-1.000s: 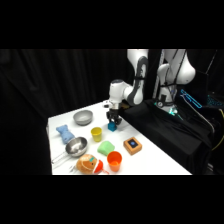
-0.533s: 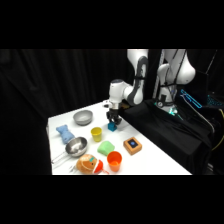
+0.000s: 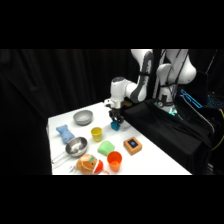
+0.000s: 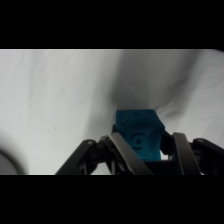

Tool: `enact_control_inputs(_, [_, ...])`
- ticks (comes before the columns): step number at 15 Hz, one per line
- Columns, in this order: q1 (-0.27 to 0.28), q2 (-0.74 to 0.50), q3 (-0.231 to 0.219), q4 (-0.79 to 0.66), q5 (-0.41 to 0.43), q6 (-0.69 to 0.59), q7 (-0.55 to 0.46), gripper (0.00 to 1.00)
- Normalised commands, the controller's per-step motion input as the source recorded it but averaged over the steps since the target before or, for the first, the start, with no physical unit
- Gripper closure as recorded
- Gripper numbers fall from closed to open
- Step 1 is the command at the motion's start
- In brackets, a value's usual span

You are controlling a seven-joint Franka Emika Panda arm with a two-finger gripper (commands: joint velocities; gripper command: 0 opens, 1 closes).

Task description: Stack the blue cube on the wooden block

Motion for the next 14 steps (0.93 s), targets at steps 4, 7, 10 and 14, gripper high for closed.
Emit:
enact_control_inputs(4, [0.175,-0.49,-0.072,-0.19,-0.253,-0.33,0.35,0.69])
enact_control_inputs(7, [0.107,-0.49,0.044,-0.22,-0.199,-0.31,0.38,0.69])
enact_control_inputs(10, [0.083,-0.47,0.144,-0.23,-0.083,-0.25,0.37,0.69])
enact_control_inputs(14, [0.121,-0.37,0.214,-0.1,0.04,-0.22,0.38,0.69])
